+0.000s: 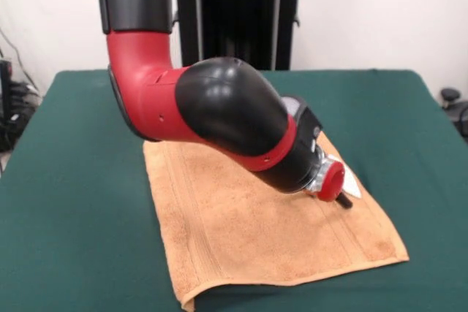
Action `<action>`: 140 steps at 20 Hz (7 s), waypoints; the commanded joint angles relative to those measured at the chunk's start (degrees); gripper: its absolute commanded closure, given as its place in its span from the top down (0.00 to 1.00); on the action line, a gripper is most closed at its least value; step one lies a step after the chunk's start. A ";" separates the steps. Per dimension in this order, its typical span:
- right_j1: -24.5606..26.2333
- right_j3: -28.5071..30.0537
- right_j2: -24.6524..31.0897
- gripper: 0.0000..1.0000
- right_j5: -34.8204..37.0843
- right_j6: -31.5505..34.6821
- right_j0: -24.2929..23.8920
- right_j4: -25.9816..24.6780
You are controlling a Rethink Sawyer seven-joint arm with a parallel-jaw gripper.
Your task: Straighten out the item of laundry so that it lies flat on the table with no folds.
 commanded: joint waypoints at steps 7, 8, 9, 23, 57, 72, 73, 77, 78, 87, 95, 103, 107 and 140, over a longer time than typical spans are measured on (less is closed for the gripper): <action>20.10 11.01 6.56 1.00 -40.99 16.71 9.22 -3.02; 19.98 11.21 6.58 1.00 -41.34 17.99 9.39 -2.86; 19.67 11.26 6.16 1.00 -42.07 19.73 10.10 -2.94; 15.74 8.88 -4.35 1.00 -42.39 38.06 23.40 -0.32; 15.92 1.32 -17.83 0.00 -38.39 27.65 32.90 -7.94; 15.85 1.61 -16.88 0.00 -38.54 27.43 31.88 -8.24; 15.77 1.79 -16.30 0.00 -37.76 27.31 31.39 -7.79; 15.58 1.62 -16.41 0.00 -34.95 28.48 31.78 -6.26; 15.52 1.71 -16.36 0.00 -34.47 28.95 31.85 -5.80; 15.04 2.97 -16.38 0.00 -33.93 32.27 32.78 -3.61; 14.71 3.80 -15.95 0.00 -33.04 34.19 33.15 -1.75; 14.39 4.81 -15.44 0.00 -32.10 36.98 33.56 1.42; 14.27 5.21 -15.51 0.00 -31.13 38.39 34.09 3.51; 14.79 5.81 -14.63 0.00 -27.47 30.49 32.40 7.24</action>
